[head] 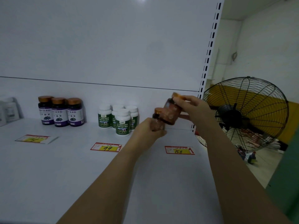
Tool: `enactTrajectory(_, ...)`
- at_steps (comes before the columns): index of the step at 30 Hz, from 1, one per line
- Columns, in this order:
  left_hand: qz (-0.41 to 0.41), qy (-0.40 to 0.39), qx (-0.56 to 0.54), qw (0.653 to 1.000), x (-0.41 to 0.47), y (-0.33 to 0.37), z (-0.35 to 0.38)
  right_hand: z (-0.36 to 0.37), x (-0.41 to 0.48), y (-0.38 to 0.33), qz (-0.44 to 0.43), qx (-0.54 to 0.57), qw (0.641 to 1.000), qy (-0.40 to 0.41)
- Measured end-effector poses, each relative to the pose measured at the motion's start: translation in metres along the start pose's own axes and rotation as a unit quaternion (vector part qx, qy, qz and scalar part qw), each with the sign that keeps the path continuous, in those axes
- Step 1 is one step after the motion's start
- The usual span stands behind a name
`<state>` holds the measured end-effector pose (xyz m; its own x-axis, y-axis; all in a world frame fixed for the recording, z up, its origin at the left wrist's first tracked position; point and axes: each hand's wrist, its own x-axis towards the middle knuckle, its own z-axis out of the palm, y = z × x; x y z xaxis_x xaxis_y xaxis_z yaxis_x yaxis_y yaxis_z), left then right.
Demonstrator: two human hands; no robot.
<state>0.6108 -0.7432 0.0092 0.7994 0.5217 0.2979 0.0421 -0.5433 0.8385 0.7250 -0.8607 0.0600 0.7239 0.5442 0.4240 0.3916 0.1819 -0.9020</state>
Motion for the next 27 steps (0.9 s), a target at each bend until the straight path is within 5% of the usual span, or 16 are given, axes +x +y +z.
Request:
enactTrajectory(4,0.007,0.031,0.265,0.964,-0.006,-0.002,0.013,0.003,0.014,0.023,0.008,-0.109,0.985,0.134)
enactTrajectory(8,0.004,-0.076,0.407,0.91,-0.007,-0.013,0.022,0.015,0.013,0.037,-0.015,-0.248,0.958,0.145)
enactTrajectory(18,-0.03,-0.122,0.431,0.894,-0.006,-0.028,0.026,0.023,0.014,0.058,0.108,-0.27,0.952,0.099)
enactTrajectory(23,-0.034,-0.129,0.427,0.894,-0.005,-0.026,0.025,0.032,0.019,0.037,-0.061,-0.339,0.923,0.172)
enactTrajectory(27,-0.036,-0.135,0.427,0.893,-0.006,-0.026,0.025,0.059,0.03,0.022,-0.121,-0.447,0.884,0.056)
